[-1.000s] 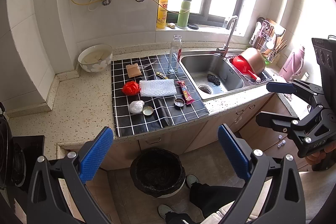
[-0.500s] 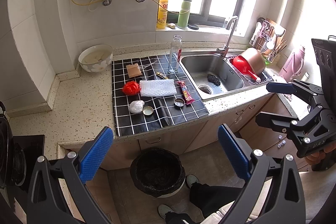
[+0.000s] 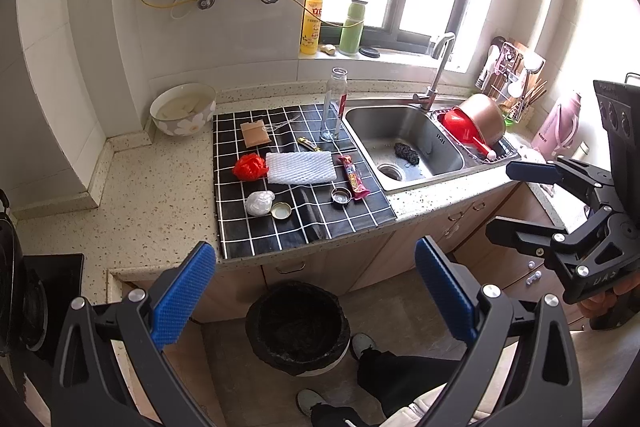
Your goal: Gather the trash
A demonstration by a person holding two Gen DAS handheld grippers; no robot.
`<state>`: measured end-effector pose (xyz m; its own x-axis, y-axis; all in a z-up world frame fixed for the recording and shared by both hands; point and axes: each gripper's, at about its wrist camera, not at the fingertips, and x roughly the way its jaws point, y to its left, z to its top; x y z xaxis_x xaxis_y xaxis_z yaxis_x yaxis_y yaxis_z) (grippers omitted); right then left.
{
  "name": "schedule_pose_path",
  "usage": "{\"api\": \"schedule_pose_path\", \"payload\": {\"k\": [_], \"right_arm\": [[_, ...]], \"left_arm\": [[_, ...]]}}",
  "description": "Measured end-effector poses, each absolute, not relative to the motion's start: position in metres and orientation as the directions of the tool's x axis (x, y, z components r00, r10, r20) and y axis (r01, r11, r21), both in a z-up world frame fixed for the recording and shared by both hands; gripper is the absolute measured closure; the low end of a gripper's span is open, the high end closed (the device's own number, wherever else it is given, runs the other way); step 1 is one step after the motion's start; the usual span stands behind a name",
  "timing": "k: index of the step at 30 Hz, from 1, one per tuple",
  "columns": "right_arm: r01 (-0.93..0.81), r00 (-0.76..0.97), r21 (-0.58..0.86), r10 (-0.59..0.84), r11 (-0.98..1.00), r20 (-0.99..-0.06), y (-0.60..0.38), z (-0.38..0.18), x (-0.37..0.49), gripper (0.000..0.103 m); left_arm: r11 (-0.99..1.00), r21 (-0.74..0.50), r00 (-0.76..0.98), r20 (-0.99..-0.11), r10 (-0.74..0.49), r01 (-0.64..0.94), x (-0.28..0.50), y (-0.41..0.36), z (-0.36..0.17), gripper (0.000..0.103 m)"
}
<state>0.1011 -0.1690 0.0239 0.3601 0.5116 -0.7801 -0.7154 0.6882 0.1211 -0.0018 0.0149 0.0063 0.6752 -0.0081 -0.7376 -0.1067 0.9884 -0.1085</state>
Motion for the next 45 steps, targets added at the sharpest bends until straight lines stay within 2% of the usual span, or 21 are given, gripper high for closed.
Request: {"api": "schedule_pose_path", "payload": {"k": [16, 26, 34, 45], "right_arm": [[-0.681, 0.379, 0.098, 0.464, 0.726, -0.801, -0.165, 0.014, 0.130, 0.007], [-0.709, 0.326, 0.124, 0.479, 0.694, -0.815, -0.152, -0.007, 0.199, 0.007], [-0.721, 0.246, 0.161, 0.466, 0.674, -0.850, -0.140, -0.039, 0.273, 0.007], [-0.683, 0.120, 0.212, 0.394, 0.699, -0.911, -0.119, -0.110, 0.361, 0.007]], "left_arm": [[0.978, -0.158, 0.641, -0.767, -0.035, -0.135, 0.025, 0.046, -0.015, 0.005], [0.956, -0.184, 0.620, -0.784, -0.002, -0.230, 0.078, 0.070, -0.038, 0.005], [0.924, -0.186, 0.554, -0.832, 0.034, -0.335, 0.137, 0.088, -0.066, 0.005], [0.888, -0.180, 0.449, -0.893, 0.033, -0.423, 0.202, 0.110, -0.118, 0.005]]}}
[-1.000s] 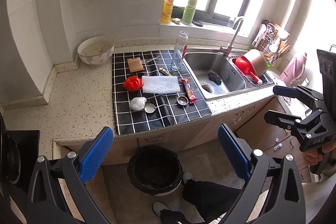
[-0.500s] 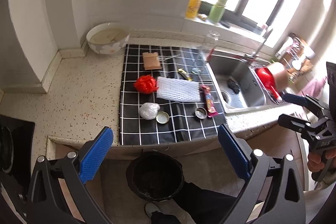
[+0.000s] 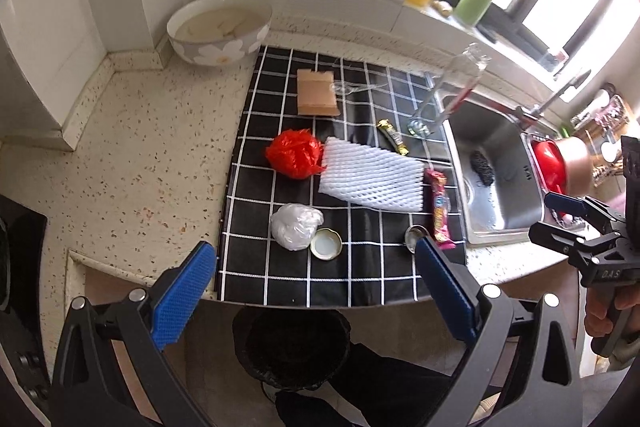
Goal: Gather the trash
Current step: 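Grasp the pink candy wrapper with the right tool while the left tool grasps the clear plastic bag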
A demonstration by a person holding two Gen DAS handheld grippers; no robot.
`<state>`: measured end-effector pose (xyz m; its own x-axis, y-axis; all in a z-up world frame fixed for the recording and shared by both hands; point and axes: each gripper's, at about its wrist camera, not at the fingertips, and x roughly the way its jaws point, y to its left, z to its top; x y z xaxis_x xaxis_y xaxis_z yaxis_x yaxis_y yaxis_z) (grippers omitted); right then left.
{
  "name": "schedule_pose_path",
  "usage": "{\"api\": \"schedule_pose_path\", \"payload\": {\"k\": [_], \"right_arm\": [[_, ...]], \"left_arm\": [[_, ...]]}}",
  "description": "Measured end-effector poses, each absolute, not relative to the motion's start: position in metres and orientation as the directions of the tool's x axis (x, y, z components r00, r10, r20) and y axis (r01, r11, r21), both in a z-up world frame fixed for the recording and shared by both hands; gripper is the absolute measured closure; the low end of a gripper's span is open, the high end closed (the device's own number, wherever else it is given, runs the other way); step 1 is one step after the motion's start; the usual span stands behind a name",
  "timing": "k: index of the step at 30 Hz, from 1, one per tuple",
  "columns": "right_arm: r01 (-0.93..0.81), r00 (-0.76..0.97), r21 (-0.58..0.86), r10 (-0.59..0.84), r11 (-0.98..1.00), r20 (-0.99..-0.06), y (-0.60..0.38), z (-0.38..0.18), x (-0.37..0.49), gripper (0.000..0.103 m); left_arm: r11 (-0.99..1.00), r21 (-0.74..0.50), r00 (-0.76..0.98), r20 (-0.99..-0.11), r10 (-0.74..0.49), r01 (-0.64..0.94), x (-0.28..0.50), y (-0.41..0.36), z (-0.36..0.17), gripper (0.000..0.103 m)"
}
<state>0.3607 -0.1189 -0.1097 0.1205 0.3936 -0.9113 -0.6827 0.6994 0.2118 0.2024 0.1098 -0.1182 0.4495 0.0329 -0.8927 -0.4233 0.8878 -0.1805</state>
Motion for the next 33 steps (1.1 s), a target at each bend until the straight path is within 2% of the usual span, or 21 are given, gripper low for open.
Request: {"api": "schedule_pose_path", "payload": {"k": [11, 16, 25, 30, 33], "right_arm": [[-0.632, 0.026, 0.208, 0.288, 0.747, -0.957, -0.096, -0.184, 0.411, 0.010], [-0.589, -0.011, 0.194, 0.232, 0.785, -0.973, -0.092, -0.217, 0.429, 0.020], [-0.555, -0.070, 0.185, 0.176, 0.811, -0.982, -0.082, -0.252, 0.443, 0.029], [-0.556, -0.081, 0.164, 0.143, 0.815, -0.986, -0.076, -0.262, 0.442, 0.034], [-0.564, -0.082, 0.145, 0.120, 0.813, -0.989, -0.073, -0.267, 0.441, 0.043]], "left_arm": [[0.838, -0.210, 0.359, -0.933, -0.019, -0.503, 0.239, 0.132, -0.188, 0.013], [0.830, -0.213, 0.320, -0.946, -0.044, -0.516, 0.255, 0.137, -0.215, 0.013], [0.802, -0.200, 0.254, -0.965, -0.062, -0.564, 0.267, 0.148, -0.256, 0.013], [0.796, -0.198, 0.233, -0.970, -0.073, -0.572, 0.269, 0.150, -0.268, 0.017], [0.791, -0.201, 0.222, -0.971, -0.085, -0.578, 0.271, 0.151, -0.274, 0.022]]}}
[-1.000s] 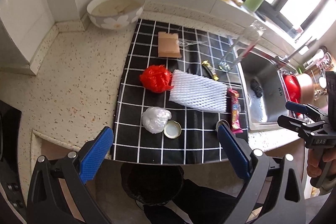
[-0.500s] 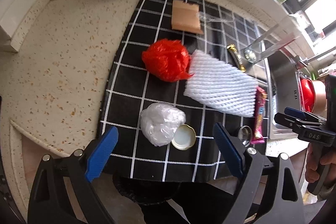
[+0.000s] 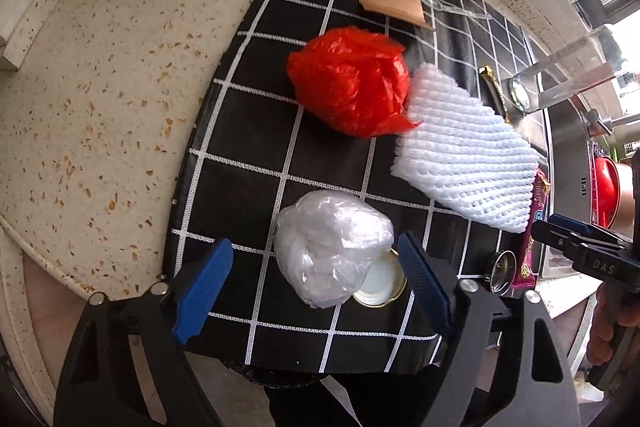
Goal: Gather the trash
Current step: 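Grasp the pink candy wrapper with the right tool while the left tool grasps the clear plastic bag, then carry both held items down over the black trash bin and release them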
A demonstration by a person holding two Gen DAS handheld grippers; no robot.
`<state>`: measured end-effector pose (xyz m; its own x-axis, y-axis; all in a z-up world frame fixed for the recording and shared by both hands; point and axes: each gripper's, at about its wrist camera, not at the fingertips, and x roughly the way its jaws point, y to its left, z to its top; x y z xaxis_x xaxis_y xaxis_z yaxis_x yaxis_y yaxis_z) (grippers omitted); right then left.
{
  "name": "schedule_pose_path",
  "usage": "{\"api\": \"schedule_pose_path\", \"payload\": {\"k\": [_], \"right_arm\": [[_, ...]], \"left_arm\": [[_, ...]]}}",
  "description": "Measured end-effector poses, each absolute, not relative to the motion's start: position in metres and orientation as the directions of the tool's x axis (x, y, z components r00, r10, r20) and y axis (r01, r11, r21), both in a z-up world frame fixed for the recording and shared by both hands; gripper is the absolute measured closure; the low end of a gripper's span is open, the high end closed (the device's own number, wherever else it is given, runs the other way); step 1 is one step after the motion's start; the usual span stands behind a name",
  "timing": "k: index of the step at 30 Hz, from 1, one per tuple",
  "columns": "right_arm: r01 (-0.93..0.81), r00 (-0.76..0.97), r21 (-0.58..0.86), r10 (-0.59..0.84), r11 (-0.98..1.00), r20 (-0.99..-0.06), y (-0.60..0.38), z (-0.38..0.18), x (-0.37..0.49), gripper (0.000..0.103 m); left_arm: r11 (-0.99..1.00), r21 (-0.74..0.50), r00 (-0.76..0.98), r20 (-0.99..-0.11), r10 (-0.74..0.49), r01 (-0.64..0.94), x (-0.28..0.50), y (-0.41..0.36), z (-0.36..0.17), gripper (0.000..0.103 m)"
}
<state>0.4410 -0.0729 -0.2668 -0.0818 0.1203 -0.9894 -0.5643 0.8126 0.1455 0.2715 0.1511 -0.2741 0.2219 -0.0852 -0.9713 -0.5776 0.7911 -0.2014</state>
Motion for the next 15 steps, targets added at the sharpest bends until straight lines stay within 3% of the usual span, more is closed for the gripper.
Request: {"api": "schedule_pose_path", "payload": {"k": [6, 8, 13, 15], "right_arm": [[-0.570, -0.083, 0.115, 0.082, 0.813, -0.993, -0.067, -0.276, 0.435, 0.046], [-0.568, -0.082, 0.102, 0.067, 0.817, -0.994, -0.067, -0.280, 0.434, 0.053], [-0.556, -0.072, 0.100, 0.072, 0.825, -0.995, -0.072, -0.281, 0.436, 0.076], [-0.550, -0.079, 0.111, 0.081, 0.828, -0.994, -0.074, -0.281, 0.437, 0.080]], "left_arm": [[0.788, -0.209, 0.214, -0.972, -0.100, -0.580, 0.274, 0.151, -0.282, 0.034], [0.789, -0.218, 0.218, -0.970, -0.110, -0.574, 0.274, 0.149, -0.284, 0.042], [0.788, -0.220, 0.227, -0.968, -0.104, -0.576, 0.274, 0.147, -0.281, 0.045], [0.791, -0.219, 0.236, -0.967, -0.098, -0.572, 0.271, 0.146, -0.276, 0.045]]}}
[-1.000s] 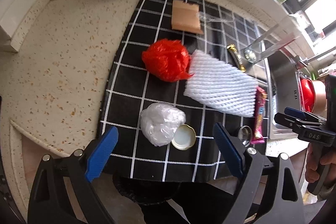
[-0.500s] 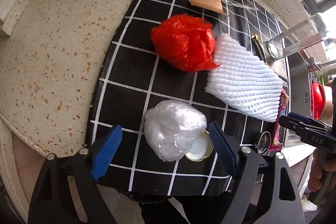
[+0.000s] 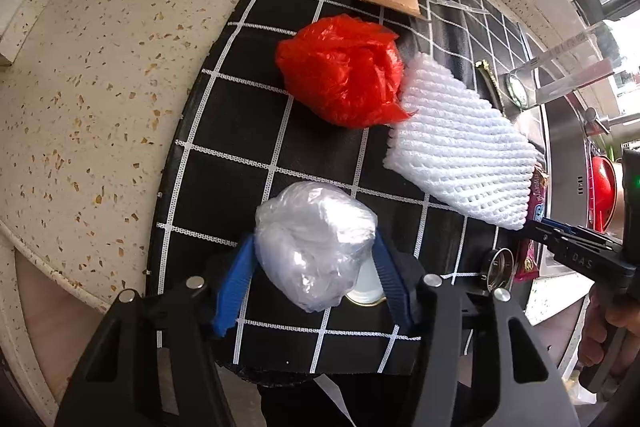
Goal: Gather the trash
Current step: 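Carry both held items down over the black trash bin and release them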
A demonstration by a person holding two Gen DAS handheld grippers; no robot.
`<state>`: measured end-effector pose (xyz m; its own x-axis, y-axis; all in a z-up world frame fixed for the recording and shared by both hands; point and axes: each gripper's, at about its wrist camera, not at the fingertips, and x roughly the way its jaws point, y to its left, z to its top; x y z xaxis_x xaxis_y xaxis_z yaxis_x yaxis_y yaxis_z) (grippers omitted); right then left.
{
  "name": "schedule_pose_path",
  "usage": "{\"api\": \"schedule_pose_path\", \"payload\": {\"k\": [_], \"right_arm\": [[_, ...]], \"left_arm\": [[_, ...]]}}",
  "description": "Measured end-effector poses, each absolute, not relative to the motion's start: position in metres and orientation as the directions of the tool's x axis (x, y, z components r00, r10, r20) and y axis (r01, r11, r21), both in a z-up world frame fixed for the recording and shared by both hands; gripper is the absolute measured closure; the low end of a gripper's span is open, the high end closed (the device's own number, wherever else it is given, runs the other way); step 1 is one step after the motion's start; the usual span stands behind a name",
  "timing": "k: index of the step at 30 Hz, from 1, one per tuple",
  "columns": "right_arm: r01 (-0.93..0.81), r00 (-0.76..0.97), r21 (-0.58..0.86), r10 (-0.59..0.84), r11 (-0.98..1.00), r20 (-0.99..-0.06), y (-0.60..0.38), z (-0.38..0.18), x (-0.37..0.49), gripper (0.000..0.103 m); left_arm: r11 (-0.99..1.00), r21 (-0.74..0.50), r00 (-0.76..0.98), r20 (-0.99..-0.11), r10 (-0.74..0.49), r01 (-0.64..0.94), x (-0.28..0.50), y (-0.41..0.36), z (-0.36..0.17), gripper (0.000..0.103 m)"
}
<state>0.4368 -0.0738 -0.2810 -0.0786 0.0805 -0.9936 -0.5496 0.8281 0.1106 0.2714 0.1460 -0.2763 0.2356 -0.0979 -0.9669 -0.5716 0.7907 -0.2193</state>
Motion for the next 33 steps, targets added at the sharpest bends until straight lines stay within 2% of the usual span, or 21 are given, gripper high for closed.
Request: {"api": "schedule_pose_path", "payload": {"k": [4, 18, 33], "right_arm": [[-0.544, -0.080, 0.123, 0.095, 0.830, -0.992, -0.079, -0.278, 0.437, 0.085], [-0.551, -0.053, 0.168, 0.167, 0.817, -0.985, -0.094, -0.254, 0.419, 0.085], [-0.553, -0.049, 0.202, 0.211, 0.809, -0.976, -0.102, -0.227, 0.311, 0.085]], "left_arm": [[0.794, -0.220, 0.251, -0.964, -0.088, -0.567, 0.269, 0.141, -0.267, 0.046], [0.800, -0.238, 0.289, -0.954, -0.085, -0.550, 0.230, 0.127, -0.241, 0.046], [0.829, -0.284, 0.289, -0.945, -0.155, -0.482, 0.145, 0.108, -0.248, 0.046]]}}
